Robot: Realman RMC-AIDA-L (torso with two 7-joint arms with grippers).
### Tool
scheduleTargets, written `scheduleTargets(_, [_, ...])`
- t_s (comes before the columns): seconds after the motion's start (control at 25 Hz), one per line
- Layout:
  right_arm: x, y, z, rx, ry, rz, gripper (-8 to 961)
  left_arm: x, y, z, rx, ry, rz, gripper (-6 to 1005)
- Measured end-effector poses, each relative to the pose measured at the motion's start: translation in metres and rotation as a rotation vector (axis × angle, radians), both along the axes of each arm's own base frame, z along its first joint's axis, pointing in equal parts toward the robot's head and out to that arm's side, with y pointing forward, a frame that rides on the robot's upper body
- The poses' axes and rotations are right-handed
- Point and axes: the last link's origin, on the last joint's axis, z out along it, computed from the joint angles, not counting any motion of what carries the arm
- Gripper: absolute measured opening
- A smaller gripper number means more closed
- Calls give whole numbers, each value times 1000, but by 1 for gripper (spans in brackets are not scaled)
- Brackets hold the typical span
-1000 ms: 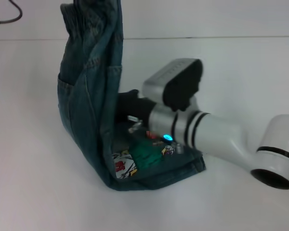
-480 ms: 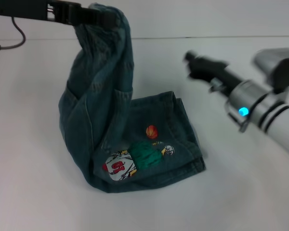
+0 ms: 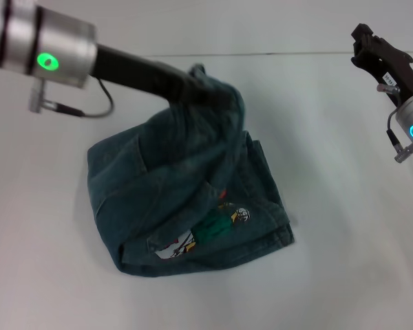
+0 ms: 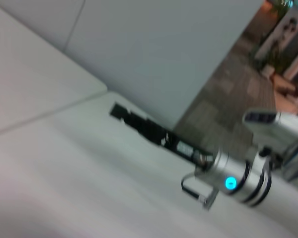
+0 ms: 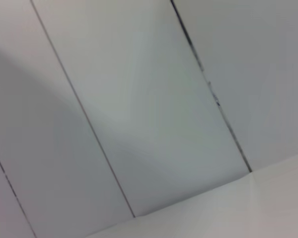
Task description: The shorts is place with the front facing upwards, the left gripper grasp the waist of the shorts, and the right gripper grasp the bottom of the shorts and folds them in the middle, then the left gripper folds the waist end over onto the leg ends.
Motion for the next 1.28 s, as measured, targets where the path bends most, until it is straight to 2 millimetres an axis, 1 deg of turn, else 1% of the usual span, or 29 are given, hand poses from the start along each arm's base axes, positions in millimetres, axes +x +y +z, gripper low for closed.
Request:
scheduleTargets(0.04, [1,0,0,0,-2,-4,5,2,-2,-10,-15,20,-10,63])
scheduleTargets(0.08, [2,0,1,0,-3,-7,5,2,-2,-10,-15,20,-10,64])
scheduleTargets(0.12, [2,0,1,1,-3,-8,5,5,-7,-31,-53,75,-36,64])
scheduleTargets(0.2, [4,0,2,5,0,-13,5,5,-10,-41,-71,101,-45,64])
scheduleTargets(0.32, [4,0,3,5,9,-18,5,5,-15,-68,-90,167,-53,65])
scheduleTargets(0.44, [4,-1,1,2,11,-19,5,0,-18,-86,-82,229,-55,66])
scheduleTargets(0.48, [5,-1,1,1,10,-19,5,-1,-19,-89,-84,242,-57,103])
scheduleTargets(0.56, [6,-2,0,-3,10,-24,5,-1,-21,-95,-86,265,-67,178])
scheduleTargets(0.88, [10,-4,-3,-18,5,-45,11,9,-20,-94,-61,215,-82,487])
scheduleTargets(1.0, [11,-5,-3,-19,5,-48,14,15,-20,-96,-54,198,-97,575])
scheduleTargets(1.08, [13,-5,-2,-14,7,-56,16,20,-20,-96,-50,158,-113,634])
scheduleTargets(1.2, [18,-7,3,12,23,-77,18,24,-20,-95,-39,121,-125,723])
scheduleTargets(1.28, [23,-8,7,34,36,-94,20,25,-18,-94,-21,98,-126,799])
